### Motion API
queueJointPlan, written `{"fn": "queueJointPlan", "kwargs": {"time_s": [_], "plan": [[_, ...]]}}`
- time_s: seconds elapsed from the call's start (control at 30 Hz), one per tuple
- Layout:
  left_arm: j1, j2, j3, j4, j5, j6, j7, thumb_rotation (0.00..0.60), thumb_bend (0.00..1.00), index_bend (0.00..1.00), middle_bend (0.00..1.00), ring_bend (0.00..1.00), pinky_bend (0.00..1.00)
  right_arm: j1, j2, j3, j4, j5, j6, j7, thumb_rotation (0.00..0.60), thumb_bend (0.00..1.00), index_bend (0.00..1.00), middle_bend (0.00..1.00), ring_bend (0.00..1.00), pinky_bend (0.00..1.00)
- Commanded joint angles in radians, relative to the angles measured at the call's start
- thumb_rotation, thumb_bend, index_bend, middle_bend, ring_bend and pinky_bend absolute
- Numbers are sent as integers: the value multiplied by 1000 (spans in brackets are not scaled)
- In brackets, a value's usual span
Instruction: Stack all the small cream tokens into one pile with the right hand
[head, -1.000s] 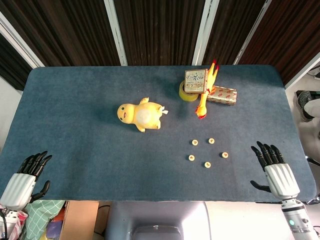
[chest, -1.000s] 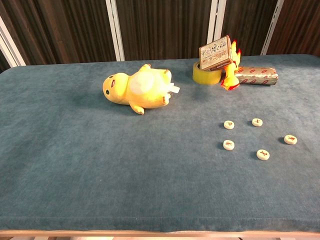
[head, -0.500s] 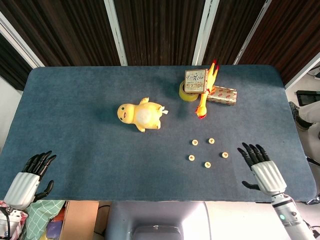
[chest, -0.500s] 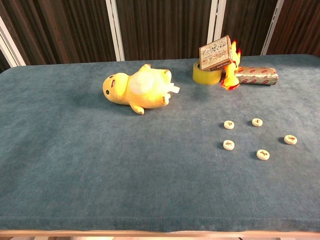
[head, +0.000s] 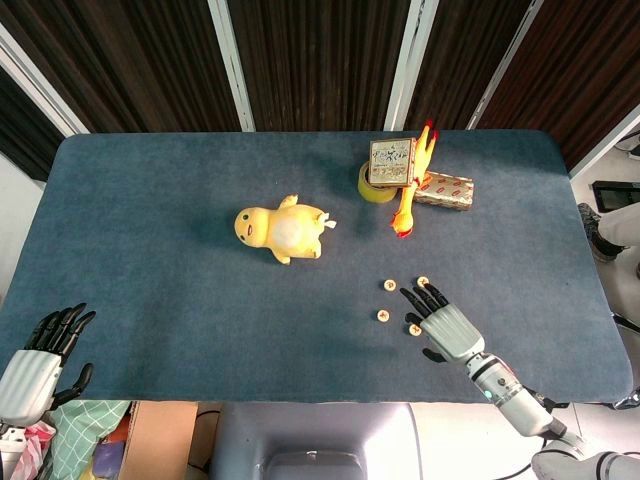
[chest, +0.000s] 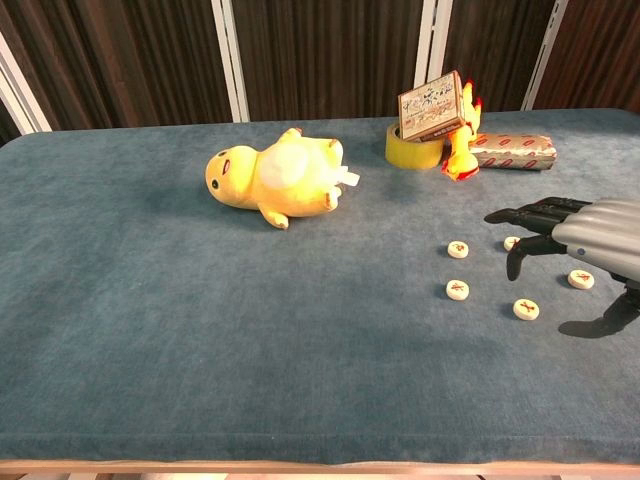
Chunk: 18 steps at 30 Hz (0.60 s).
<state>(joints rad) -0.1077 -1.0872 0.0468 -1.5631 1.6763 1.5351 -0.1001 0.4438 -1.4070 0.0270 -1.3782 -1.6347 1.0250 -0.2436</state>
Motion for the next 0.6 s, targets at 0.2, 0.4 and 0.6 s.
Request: {"fn": "queueJointPlan", "kwargs": {"time_s": [0.2,0.4,0.6], "plan": [[2,2,1,-2,-2,-1,-2,600,454,0,0,0,87,27,-47,-7,78,19,-17,23,600,430,535,0,0,0],[1,1,-2,-2,-5,-5,-1,600,452,0,0,0,87,43,-80,-13,130,40,-37,36,600,434,531,0,0,0],[1,2,-2,-3,-5,-6,0,600,453,0,0,0,87,53,-99,-17,154,54,-42,38,600,435,531,0,0,0]]}}
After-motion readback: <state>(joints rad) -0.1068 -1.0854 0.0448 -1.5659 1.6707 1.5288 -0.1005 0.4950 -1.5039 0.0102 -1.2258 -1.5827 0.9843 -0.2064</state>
